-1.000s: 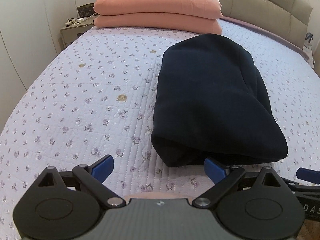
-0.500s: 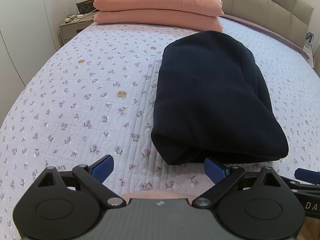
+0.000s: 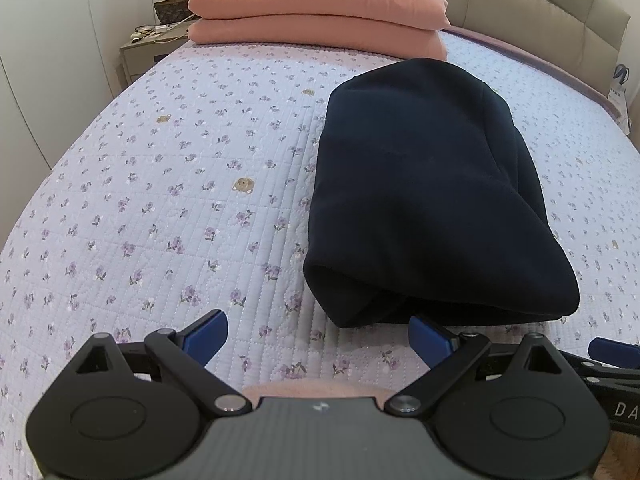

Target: Fold large clothes

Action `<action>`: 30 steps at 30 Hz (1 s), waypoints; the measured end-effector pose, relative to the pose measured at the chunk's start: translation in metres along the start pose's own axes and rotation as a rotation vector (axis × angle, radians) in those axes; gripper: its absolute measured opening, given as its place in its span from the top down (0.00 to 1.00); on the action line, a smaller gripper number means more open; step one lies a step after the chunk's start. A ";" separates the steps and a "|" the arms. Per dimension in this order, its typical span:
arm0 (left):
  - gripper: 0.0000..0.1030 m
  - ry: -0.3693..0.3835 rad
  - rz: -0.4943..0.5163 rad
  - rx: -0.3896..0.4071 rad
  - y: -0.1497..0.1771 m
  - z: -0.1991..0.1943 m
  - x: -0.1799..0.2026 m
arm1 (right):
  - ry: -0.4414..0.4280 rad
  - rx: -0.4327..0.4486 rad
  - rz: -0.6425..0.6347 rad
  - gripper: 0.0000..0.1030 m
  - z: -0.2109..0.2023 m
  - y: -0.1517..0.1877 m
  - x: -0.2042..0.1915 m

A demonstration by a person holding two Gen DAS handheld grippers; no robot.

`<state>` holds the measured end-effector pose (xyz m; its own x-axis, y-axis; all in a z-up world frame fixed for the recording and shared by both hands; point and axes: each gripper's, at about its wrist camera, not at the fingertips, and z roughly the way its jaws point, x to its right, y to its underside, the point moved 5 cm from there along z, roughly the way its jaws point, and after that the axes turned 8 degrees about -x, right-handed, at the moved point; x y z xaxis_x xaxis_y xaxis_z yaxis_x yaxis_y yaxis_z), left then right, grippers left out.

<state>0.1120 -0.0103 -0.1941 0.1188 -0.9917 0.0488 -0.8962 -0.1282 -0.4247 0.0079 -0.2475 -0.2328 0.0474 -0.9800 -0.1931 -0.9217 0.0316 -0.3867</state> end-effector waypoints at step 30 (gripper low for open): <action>0.03 -0.005 0.021 -0.014 0.000 0.003 0.001 | -0.002 -0.001 -0.001 0.01 0.001 0.000 0.000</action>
<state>0.1137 -0.0116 -0.1970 0.1022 -0.9941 0.0359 -0.9046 -0.1079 -0.4124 0.0080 -0.2476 -0.2334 0.0486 -0.9798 -0.1942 -0.9221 0.0307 -0.3858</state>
